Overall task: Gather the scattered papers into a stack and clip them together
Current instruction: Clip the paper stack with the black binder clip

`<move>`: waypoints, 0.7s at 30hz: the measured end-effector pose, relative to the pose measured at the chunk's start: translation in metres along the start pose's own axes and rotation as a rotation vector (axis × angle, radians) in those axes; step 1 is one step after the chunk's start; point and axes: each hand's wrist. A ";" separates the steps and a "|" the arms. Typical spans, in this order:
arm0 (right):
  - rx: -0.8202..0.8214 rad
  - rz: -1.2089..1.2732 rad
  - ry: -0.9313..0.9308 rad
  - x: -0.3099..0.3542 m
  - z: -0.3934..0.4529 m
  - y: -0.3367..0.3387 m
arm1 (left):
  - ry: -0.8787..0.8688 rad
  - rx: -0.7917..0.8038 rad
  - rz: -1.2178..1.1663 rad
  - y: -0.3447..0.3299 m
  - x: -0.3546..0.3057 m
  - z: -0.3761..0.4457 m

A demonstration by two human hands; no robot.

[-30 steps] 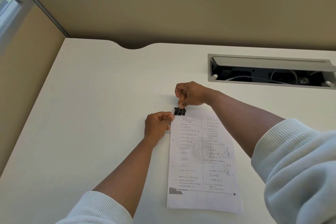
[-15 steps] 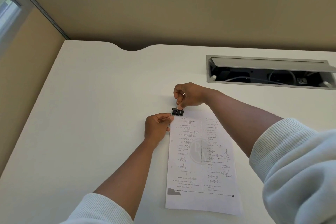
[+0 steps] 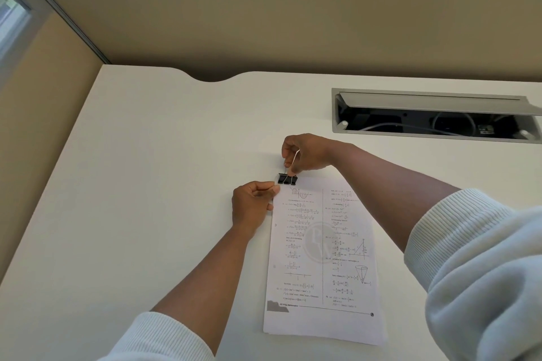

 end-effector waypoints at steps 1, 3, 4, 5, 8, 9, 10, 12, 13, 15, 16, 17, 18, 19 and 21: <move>-0.001 0.016 0.001 -0.001 -0.001 0.000 | -0.003 0.003 -0.002 0.000 0.000 0.000; -0.021 0.062 0.003 -0.003 -0.003 -0.002 | -0.015 0.028 -0.006 0.001 -0.001 -0.002; -0.037 0.088 0.004 -0.005 -0.005 -0.003 | -0.020 0.046 -0.007 0.001 -0.002 -0.003; -0.052 0.118 0.005 -0.006 -0.007 -0.004 | -0.021 0.061 0.000 0.002 -0.003 -0.005; -0.106 0.211 0.015 -0.007 -0.011 -0.007 | -0.016 0.138 0.057 0.002 -0.007 -0.012; -0.131 0.238 0.022 -0.007 -0.015 -0.007 | -0.019 0.173 0.075 0.002 -0.008 -0.017; -0.152 0.268 0.028 -0.006 -0.017 -0.007 | -0.015 0.202 0.091 0.002 -0.008 -0.020; -0.192 0.343 0.044 -0.002 -0.027 -0.007 | 0.006 0.273 0.110 0.000 -0.011 -0.029; -0.208 0.386 0.055 0.000 -0.032 -0.006 | 0.023 0.321 0.110 -0.001 -0.011 -0.034; -0.246 0.472 0.082 0.004 -0.044 -0.003 | 0.042 0.401 0.124 -0.003 -0.011 -0.046; -0.268 0.498 0.093 0.006 -0.050 -0.002 | 0.047 0.423 0.130 -0.004 -0.010 -0.051; -0.288 0.511 0.101 0.008 -0.056 -0.001 | 0.053 0.436 0.126 -0.005 -0.008 -0.056; -0.304 0.520 0.107 0.010 -0.062 0.001 | 0.060 0.440 0.114 -0.006 -0.006 -0.061; -0.317 0.525 0.110 0.011 -0.066 0.002 | 0.065 0.435 0.107 -0.006 -0.004 -0.065; -0.351 0.528 0.114 0.012 -0.076 0.004 | 0.057 0.406 0.108 -0.009 -0.003 -0.073</move>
Point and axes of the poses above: each hand's wrist, its own z-axis towards the middle knuckle, its own y-axis out of the back of the hand, x = y × z, and after that the axes turned 5 degrees about x, right-handed
